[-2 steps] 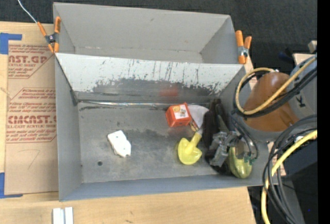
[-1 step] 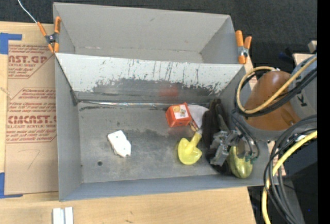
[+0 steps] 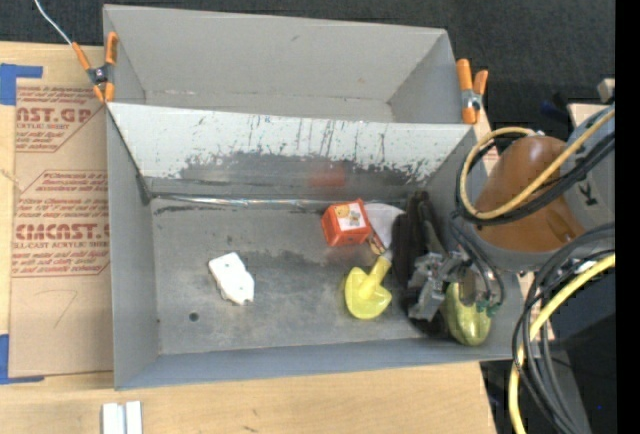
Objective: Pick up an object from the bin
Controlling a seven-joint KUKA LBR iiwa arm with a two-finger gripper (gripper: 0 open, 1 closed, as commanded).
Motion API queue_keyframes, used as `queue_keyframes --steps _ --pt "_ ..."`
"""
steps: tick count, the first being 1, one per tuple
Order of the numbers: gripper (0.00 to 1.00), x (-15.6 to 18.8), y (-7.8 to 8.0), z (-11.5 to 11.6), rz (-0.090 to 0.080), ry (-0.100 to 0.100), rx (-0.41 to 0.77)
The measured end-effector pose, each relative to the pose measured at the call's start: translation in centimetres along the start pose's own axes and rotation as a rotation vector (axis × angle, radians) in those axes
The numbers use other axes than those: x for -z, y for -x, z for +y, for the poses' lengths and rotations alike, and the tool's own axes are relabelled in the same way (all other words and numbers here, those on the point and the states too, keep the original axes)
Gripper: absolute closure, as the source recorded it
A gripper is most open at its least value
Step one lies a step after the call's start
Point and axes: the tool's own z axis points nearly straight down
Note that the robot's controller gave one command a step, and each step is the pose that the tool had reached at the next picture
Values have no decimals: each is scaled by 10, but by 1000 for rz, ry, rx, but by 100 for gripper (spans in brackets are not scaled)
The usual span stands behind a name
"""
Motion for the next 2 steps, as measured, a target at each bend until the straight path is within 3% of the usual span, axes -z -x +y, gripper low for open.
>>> queue_keyframes --steps 2 --pt "100 19 -1 0 2 1 0"
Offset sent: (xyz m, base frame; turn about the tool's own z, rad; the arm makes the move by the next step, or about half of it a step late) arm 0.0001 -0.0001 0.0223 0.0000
